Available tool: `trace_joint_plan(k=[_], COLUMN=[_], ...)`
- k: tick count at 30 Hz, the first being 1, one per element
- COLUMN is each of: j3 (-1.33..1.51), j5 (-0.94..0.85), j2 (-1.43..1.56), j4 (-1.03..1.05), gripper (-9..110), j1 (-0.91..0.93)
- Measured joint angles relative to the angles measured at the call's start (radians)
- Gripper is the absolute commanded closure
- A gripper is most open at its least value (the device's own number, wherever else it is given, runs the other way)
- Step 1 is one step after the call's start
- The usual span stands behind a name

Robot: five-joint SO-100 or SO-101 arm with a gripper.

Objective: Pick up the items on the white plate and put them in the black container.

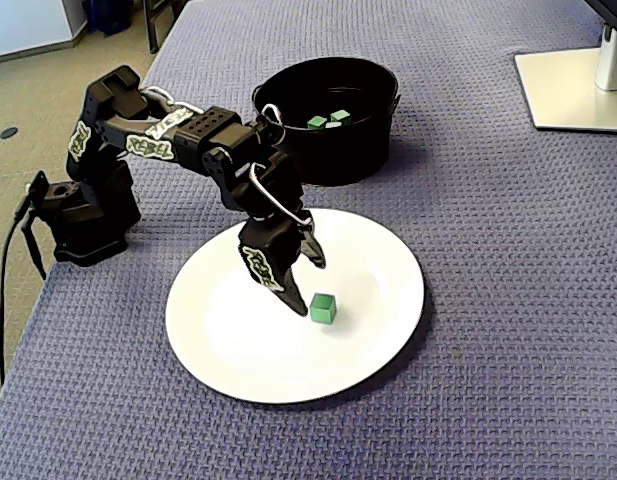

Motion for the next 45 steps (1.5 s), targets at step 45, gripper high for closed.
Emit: trace_joint_plan(k=[45], j3=[0.176], j5=[0.095], j2=[0.005], j4=[-0.276], gripper=[102], j1=[-0.002])
